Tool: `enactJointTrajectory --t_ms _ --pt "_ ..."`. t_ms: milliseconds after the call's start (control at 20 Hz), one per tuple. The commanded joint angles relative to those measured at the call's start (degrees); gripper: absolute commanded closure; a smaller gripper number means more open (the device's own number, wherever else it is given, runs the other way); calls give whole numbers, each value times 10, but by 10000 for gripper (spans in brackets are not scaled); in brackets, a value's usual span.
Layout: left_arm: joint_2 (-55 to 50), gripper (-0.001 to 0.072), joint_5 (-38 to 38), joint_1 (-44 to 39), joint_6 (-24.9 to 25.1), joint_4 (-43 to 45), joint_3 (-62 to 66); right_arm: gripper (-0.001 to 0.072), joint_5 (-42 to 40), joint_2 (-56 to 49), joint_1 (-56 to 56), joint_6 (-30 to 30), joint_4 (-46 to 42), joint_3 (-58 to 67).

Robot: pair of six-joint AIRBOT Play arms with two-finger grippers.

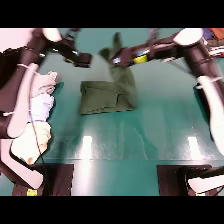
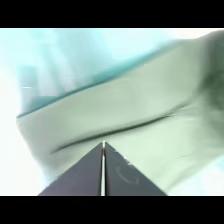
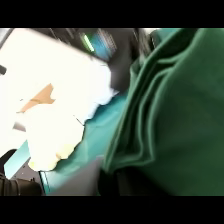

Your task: Fold the shirts.

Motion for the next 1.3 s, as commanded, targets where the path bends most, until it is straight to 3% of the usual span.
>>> enactJointTrajectory --t_ms 0,50,200,250,350,500,700,850,1050,1250 --pt "52 682 -53 80 1 30 1 210 -71 -67 82 -78 6 1" --pt "57 681 -59 90 1 29 1 130 -68 -80 90 -82 -5 1" --pt "63 682 -77 97 2 28 0 152 -24 -84 71 -37 -85 0" --pt "63 682 -76 95 2 25 0 223 3 -81 52 -7 -125 0" --pt "63 682 -74 95 2 9 0 225 68 -79 5 30 -191 0" --pt "63 682 -71 95 2 -6 0 225 125 -79 -82 61 -217 -27" --pt "63 682 -59 95 2 -30 0 225 129 -79 -192 84 -209 -125" --pt "63 681 -47 95 2 -39 0 223 79 -80 -239 82 -141 -199" --pt "63 682 -30 95 1 -57 0 222 4 -80 -225 34 -44 -260" --pt "63 682 -23 95 2 -87 0 222 -49 -103 -162 31 0 -262"
